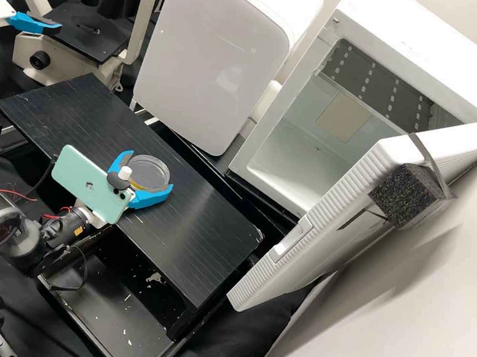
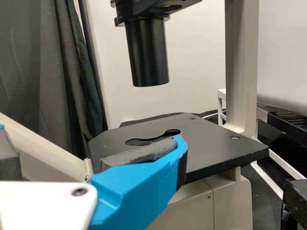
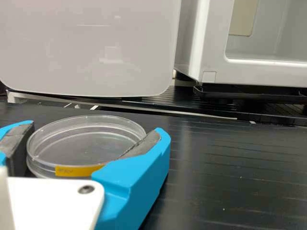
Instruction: Place the petri dish in the incubator
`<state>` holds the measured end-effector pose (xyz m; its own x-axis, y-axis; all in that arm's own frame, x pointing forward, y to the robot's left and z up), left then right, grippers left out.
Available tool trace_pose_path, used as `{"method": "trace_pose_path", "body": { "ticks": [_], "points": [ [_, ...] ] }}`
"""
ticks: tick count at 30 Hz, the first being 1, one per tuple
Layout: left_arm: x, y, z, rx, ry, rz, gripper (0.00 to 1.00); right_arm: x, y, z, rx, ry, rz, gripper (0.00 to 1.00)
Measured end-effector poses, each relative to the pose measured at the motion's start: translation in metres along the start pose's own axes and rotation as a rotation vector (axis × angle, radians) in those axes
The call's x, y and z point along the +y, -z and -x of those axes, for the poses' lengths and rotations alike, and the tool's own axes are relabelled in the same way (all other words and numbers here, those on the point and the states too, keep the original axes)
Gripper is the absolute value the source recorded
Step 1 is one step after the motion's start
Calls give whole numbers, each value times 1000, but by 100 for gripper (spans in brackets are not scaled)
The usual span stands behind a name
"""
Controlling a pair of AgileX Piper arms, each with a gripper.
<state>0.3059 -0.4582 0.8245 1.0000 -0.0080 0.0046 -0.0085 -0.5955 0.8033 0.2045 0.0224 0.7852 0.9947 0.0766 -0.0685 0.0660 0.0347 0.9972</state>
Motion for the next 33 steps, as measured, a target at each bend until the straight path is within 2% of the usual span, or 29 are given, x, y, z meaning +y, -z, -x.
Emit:
{"method": "trace_pose_path", "body": {
  "ticks": [7, 12, 14, 17, 22, 26, 33],
  "points": [
    [0, 0, 0, 0, 0, 0, 100, 16, -6, 5, 6, -20, -10, 0],
    [0, 0, 0, 0, 0, 0, 100, 52, -17, -5, -13, -148, -22, 0],
    [0, 0, 0, 0, 0, 0, 100, 68, -21, -11, -24, -210, -5, 0],
    [0, 0, 0, 0, 0, 0, 100, 92, -27, -29, -22, -293, 10, 0],
    [0, 0, 0, 0, 0, 0, 100, 120, -39, -68, -29, -379, 35, 0],
    [0, 0, 0, 0, 0, 0, 100, 138, -50, -103, -50, -408, 58, 0],
    [0, 0, 0, 0, 0, 0, 100, 166, -74, -156, -110, -406, 62, 0]
  ]
}}
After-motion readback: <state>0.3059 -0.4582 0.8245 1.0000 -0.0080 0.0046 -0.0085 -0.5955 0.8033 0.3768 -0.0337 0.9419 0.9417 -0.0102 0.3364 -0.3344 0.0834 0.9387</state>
